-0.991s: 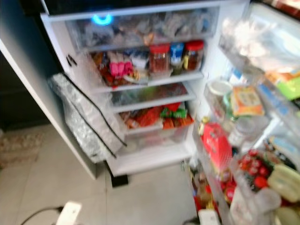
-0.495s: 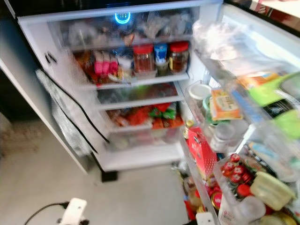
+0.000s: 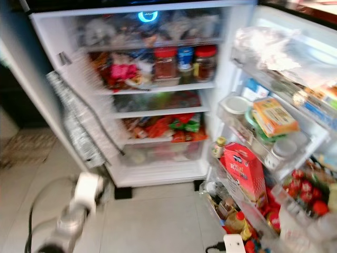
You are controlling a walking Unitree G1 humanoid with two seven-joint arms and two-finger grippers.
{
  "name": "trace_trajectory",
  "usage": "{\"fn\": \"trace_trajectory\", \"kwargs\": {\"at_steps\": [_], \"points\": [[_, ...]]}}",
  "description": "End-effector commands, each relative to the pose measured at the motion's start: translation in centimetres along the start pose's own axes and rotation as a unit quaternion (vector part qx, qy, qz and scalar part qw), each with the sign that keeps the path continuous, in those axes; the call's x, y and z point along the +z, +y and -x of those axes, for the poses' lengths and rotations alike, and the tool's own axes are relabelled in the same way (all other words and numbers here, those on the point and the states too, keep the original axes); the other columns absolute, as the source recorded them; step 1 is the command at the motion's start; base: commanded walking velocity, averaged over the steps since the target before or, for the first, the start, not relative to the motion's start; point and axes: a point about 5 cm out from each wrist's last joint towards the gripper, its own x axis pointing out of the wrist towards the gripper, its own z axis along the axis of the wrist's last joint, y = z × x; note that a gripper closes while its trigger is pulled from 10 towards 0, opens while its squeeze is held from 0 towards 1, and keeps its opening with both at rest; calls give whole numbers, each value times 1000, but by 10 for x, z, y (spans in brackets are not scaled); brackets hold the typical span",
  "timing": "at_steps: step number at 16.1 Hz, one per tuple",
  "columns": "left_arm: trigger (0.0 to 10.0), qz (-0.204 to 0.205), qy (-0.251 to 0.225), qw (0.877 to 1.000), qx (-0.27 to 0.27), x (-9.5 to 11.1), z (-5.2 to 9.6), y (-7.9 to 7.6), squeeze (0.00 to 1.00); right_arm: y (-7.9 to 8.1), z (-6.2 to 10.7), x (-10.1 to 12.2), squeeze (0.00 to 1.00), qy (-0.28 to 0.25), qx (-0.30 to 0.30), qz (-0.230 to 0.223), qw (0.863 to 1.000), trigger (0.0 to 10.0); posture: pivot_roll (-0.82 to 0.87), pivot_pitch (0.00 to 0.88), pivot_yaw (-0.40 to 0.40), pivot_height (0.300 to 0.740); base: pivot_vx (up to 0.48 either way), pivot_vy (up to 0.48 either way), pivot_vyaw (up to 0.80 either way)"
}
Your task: Restocking fridge
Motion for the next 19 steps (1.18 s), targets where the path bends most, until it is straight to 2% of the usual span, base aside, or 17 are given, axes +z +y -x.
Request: {"fn": "trace_trajectory", "kwargs": {"at_steps": [1, 2, 4, 6, 10, 13, 19], "points": [[10000, 26, 1, 1000, -15, -6, 4, -7, 0, -2, 0, -1, 0, 6, -2, -10, 1000, 10000, 8, 36, 31, 740, 0, 0, 0], [10000, 31, -8, 999, -19, -2, 3, -8, 0, -2, 0, 0, 0, 5, -2, -10, 1000, 10000, 7, 35, 32, 740, 0, 0, 0], [10000, 51, -56, 997, -29, 13, 0, -16, 0, -6, -1, 7, 0, 0, -6, -14, 1000, 10000, 17, 36, 25, 740, 0, 0, 0], [10000, 64, -81, 994, -30, 18, 5, -23, 0, -10, -2, 11, 0, 1, -8, -16, 1000, 10000, 0, 32, 11, 740, 0, 0, 0], [10000, 78, -71, 994, -13, 9, 10, -25, 0, -16, -2, 20, 0, -14, -14, -13, 1000, 10000, -28, 24, -9, 740, 0, 0, 0], [10000, 83, -82, 993, 5, 10, 12, -19, 0, -18, -3, 28, 0, -21, -12, -11, 1000, 10000, 2, 0, -7, 740, 0, 0, 0], [10000, 75, -87, 993, 10, 10, 17, -11, 0, -15, -3, 25, 0, -22, -9, -17, 1000, 10000, 35, 0, 22, 740, 0, 0, 0]]}}
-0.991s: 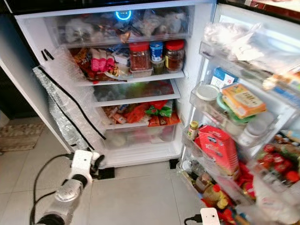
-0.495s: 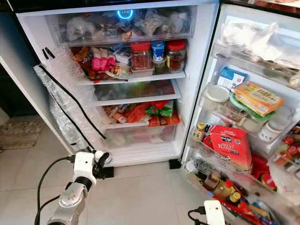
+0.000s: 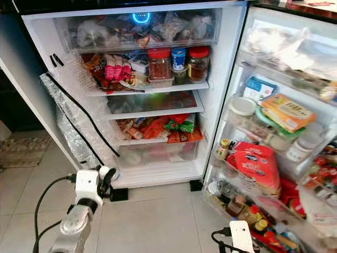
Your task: Restocking fridge
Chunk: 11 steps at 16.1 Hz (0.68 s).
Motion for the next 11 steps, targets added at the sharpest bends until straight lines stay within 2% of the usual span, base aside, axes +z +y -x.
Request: {"fn": "trace_trajectory", "kwargs": {"at_steps": [1, 3, 5, 8, 11], "points": [[10000, -2, 1, 1000, 3, 2, 1, 5, 0, 4, 1, -5, 0, 3, 6, -7, 1000, 10000, 29, 0, 33, 740, 0, 0, 0], [10000, -4, -2, 1000, -2, 5, 0, 6, 0, 7, 1, -9, 0, 3, 6, -15, 1000, 10000, 21, 13, 46, 740, 0, 0, 0], [10000, -5, -8, 1000, -5, 7, 4, 3, 0, 7, 2, -14, 0, 7, 3, -9, 1000, 10000, 36, 34, 41, 740, 249, 0, 0], [10000, -6, -6, 1000, -3, 7, 8, 6, 0, 1, 4, -19, 0, 15, -2, 24, 1000, 10000, 41, 75, 29, 740, 271, 0, 0], [10000, -8, 4, 1000, -8, 4, 10, 6, 0, -3, 4, -19, 0, 8, -9, 25, 1000, 10000, -12, 103, 20, 740, 277, 0, 660]]}}
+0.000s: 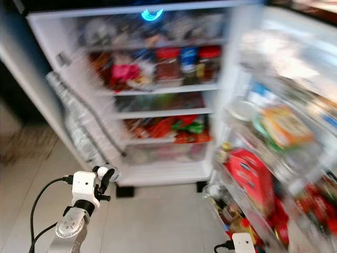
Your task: Restocking fridge
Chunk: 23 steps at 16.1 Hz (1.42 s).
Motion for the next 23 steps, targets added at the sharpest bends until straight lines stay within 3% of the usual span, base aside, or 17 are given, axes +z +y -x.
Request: {"fn": "trace_trajectory", "kwargs": {"at_steps": [1, 19, 21, 23], "points": [[10000, 2, 12, 1000, 2, -4, 3, 3, 0, 3, -1, 7, 0, -15, 3, 0, 1000, 10000, -19, 106, 22, 740, 281, 0, 650], [10000, 6, 14, 1000, -7, 3, 5, -1, 0, 6, 0, 1, 0, -9, 23, -5, 1000, 10000, -6, 157, 21, 740, 273, 0, 0], [10000, 10, 16, 1000, -15, 4, 4, -3, 0, 5, 0, 1, 0, -10, 23, -10, 1000, 10000, -5, 159, 22, 740, 264, 0, 0], [10000, 19, 18, 998, -61, 7, 3, -11, 0, 6, 0, 2, 0, -13, 25, -17, 999, 10000, -3, 161, 23, 740, 259, 0, 0]]}}
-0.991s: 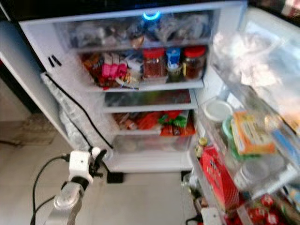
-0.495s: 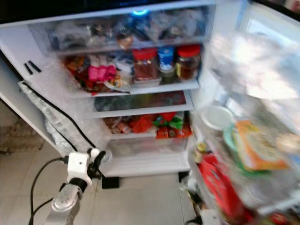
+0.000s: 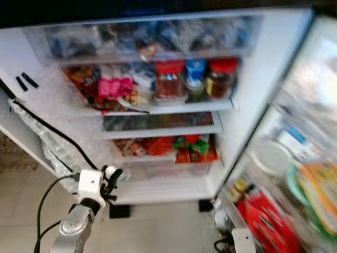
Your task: Restocking fridge
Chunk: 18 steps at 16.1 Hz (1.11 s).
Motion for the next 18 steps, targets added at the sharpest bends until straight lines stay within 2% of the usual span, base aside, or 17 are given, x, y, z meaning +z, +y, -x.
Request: {"fn": "trace_trajectory", "kwargs": {"at_steps": [1, 4, 9, 18], "points": [[10000, -1, 18, 1000, -9, -6, 5, 3, 0, 6, 1, -9, 0, 11, 8, -11, 1000, 10000, 1, 161, 23, 740, 262, 0, 0], [10000, -6, 21, 1000, -12, -5, 5, 4, 0, 6, 1, -8, 0, 12, 9, -17, 1000, 10000, 1, 166, 26, 740, 257, 0, 0], [10000, -9, 24, 999, -29, -4, 6, 2, 0, 7, 1, -7, 0, 12, 13, -17, 1000, 10000, 8, 176, 26, 740, 256, 0, -570], [10000, -20, 7, 999, -23, 3, 6, 3, 0, 8, 0, -6, 0, 8, 16, -24, 1000, 10000, 8, 194, 24, 740, 0, 0, 0]]}}
